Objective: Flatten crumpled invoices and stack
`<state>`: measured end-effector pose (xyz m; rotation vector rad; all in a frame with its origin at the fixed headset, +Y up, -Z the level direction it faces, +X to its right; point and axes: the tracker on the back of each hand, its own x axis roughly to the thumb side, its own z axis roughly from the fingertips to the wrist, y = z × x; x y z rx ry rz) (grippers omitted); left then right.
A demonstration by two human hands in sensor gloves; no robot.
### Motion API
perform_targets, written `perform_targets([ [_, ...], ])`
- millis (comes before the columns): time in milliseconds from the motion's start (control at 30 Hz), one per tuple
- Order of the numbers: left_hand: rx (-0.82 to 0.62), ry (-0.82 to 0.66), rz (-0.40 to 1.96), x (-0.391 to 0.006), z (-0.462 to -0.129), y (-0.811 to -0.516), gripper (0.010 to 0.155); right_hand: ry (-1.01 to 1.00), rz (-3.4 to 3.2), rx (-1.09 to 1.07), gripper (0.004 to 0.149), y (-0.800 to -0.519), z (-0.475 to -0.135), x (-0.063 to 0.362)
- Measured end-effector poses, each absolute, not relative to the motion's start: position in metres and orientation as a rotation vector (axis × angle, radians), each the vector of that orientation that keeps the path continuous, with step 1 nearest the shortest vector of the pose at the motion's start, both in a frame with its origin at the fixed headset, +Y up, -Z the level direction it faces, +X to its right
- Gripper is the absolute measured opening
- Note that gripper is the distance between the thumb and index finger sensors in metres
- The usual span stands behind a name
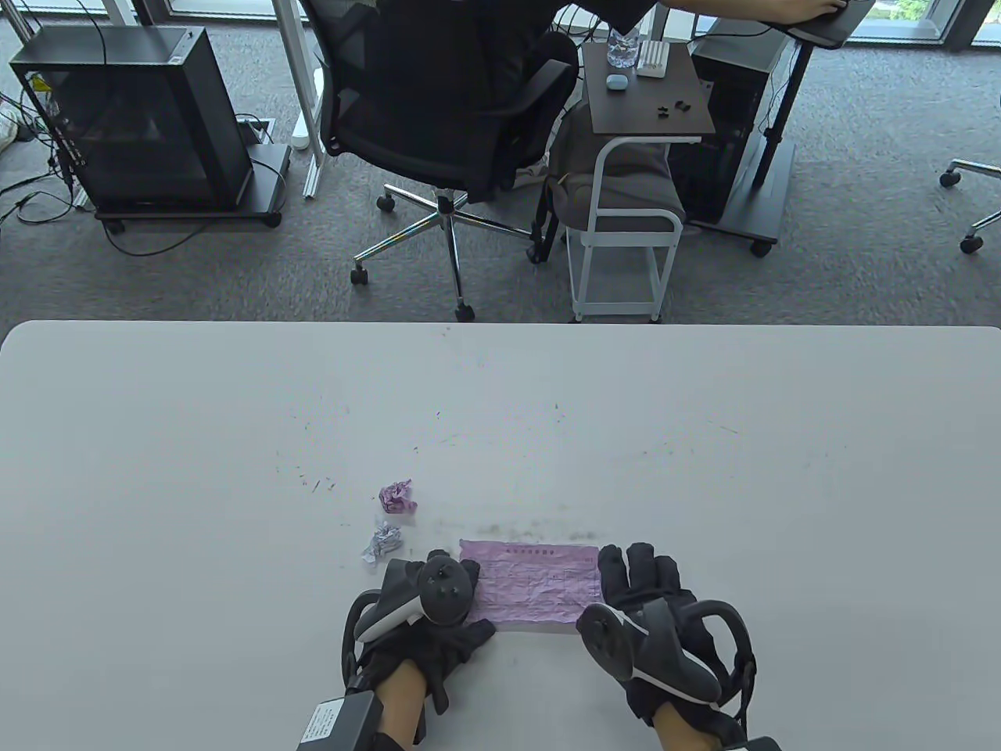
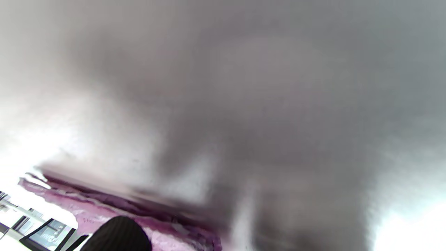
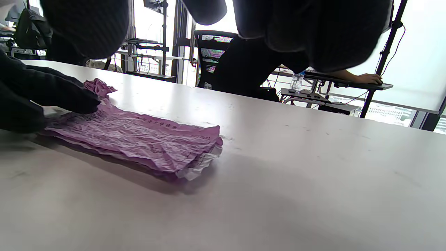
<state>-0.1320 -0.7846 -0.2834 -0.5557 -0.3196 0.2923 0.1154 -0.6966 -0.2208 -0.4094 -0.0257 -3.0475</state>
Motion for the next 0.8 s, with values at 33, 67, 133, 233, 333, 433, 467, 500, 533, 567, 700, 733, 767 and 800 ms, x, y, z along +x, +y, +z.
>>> perform_targets([
  [33, -0.534, -0.323, 0.320, -0.135, -0.283, -0.782, 0.075, -0.065, -3.072, -0.414, 0.081, -0.699, -0.216, 0.115],
  [67, -0.519, -0.324, 0.338, -0.137, -0.282, -0.780, 0.075, -0.074, -3.080, -0.423, 0.082, -0.701, -0.215, 0.116],
  [133, -0.449, -0.299, 0.357, -0.145, -0.281, -0.775, 0.067, -0.024, -3.088, -0.436, 0.082, -0.710, -0.211, 0.117],
  [233, -0.325, -0.213, 0.328, -0.161, -0.281, -0.770, 0.061, 0.081, -3.045, -0.431, 0.082, -0.720, -0.211, 0.121],
  [333, -0.293, -0.126, 0.442, -0.187, -0.282, -0.768, 0.072, 0.047, -3.097, -0.423, 0.082, -0.721, -0.211, 0.126],
  [433, -0.256, -0.065, 0.493, -0.204, -0.287, -0.759, 0.072, -0.038, -3.130, -0.474, 0.082, -0.723, -0.210, 0.123],
  [467, -0.258, -0.052, 0.466, -0.207, -0.289, -0.758, 0.071, -0.031, -3.132, -0.494, 0.082, -0.722, -0.210, 0.121],
  [500, -0.275, -0.038, 0.432, -0.210, -0.294, -0.756, 0.070, -0.016, -3.134, -0.526, 0.081, -0.721, -0.210, 0.119],
  [533, -0.284, -0.034, 0.411, -0.210, -0.298, -0.756, 0.070, -0.014, -3.137, -0.545, 0.081, -0.721, -0.210, 0.118],
  [567, -0.281, -0.032, 0.365, -0.210, -0.304, -0.756, 0.069, -0.027, -3.148, -0.560, 0.081, -0.720, -0.210, 0.117],
  [700, -0.311, -0.040, 0.250, -0.201, -0.321, -0.767, 0.066, -0.035, -3.205, -0.592, 0.080, -0.717, -0.211, 0.119],
  [733, -0.327, -0.045, 0.231, -0.197, -0.324, -0.773, 0.065, -0.033, -3.213, -0.600, 0.080, -0.717, -0.211, 0.120],
  [767, -0.336, -0.046, 0.221, -0.194, -0.326, -0.776, 0.063, -0.045, -3.223, -0.603, 0.080, -0.717, -0.211, 0.121],
  [800, -0.361, -0.051, 0.221, -0.191, -0.329, -0.781, 0.059, -0.079, -3.245, -0.602, 0.079, -0.717, -0.211, 0.123],
])
